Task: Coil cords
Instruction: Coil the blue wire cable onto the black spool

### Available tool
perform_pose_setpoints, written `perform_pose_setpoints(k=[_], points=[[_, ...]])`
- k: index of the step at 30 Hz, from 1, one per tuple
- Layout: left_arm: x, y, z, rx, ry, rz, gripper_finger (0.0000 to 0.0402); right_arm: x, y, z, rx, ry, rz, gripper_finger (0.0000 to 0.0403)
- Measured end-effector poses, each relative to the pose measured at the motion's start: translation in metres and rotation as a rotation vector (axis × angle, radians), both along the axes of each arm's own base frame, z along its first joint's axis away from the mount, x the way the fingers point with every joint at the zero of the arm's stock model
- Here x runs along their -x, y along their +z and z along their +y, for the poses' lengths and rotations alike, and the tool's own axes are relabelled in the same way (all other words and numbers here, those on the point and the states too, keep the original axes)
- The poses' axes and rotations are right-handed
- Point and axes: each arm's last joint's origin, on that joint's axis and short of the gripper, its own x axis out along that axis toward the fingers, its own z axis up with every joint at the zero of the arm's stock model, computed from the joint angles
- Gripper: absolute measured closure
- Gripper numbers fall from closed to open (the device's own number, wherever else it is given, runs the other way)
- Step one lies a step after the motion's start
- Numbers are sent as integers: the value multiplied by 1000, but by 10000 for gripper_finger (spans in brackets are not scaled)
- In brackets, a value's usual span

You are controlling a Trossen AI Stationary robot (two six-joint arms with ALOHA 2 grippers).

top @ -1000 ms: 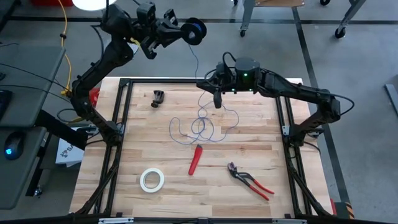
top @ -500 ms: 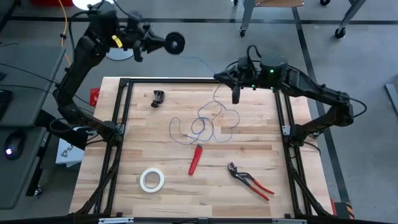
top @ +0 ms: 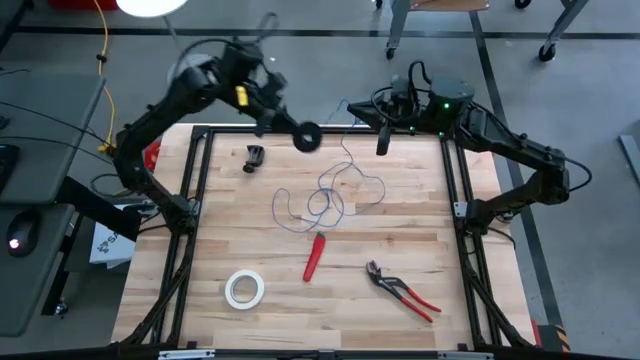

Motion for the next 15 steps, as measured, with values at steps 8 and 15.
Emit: perform_pose_setpoints(k=[8, 15], points=[[-68, -16, -15, 102, -291, -163, 402, 0, 3, 1, -25, 35, -32, 403], [-97, 5, -24, 106, -433, -424, 402, -1, 4, 4, -35, 97, -47, 403]])
